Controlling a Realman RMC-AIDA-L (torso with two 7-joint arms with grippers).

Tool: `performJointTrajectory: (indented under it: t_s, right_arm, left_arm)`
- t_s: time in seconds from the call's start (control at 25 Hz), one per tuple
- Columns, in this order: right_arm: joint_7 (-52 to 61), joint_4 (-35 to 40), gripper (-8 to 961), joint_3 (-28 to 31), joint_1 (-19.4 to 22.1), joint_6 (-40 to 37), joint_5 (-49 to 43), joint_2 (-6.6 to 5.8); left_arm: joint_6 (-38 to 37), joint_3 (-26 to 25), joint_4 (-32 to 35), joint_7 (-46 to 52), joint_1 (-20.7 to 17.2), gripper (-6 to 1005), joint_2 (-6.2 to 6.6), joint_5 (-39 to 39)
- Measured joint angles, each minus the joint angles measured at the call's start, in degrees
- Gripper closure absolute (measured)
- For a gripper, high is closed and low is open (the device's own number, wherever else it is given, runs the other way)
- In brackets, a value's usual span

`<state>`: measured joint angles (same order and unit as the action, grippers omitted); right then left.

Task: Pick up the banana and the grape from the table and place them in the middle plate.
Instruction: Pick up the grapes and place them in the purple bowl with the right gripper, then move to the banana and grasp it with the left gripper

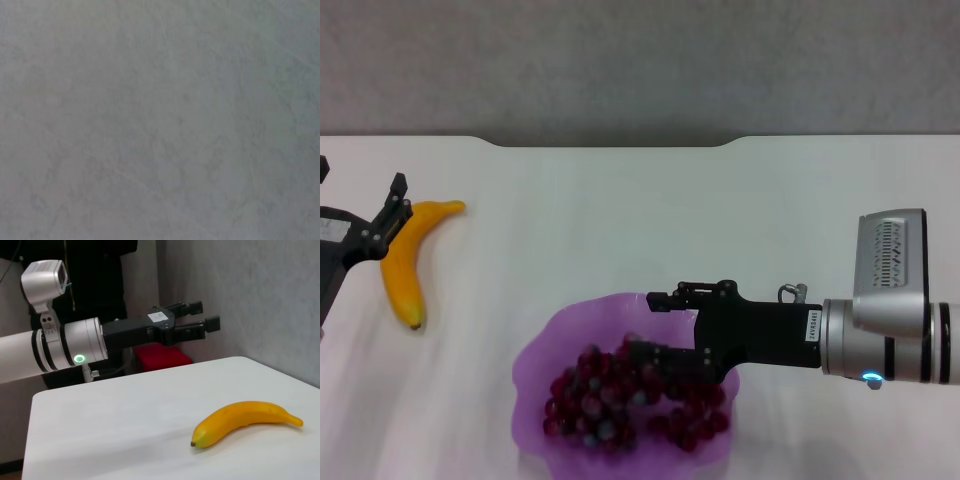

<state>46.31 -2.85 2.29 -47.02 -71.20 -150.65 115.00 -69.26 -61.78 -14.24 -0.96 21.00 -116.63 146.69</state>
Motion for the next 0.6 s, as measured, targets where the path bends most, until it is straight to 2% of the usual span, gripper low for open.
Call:
performJointTrajectory:
  t_s: [0.08,0.32,0.52,0.6]
  right_arm:
    - [0.0,0.0,362,0.0,0.0,0.0,0.0,0.01]
    - [-0.3,0.5,291,0.9,-0.2,0.0,0.3,-0.01]
    - [-0.4,3.5,231,4.4,-0.7,-0.2,1.2,-0.23]
    - [-0.4,5.6,243,5.6,-0.9,-0.7,2.6,-0.26]
  left_arm:
    - [0.0,0.0,0.0,0.0,0.0,96,-0.01,0.0]
    - [0.0,0.0,0.0,0.0,0.0,96,-0.01,0.0]
    - [0.0,0.0,0.0,0.0,0.0,96,-0.01,0.0]
    - [0.0,0.0,0.0,0.0,0.0,96,-0.01,0.0]
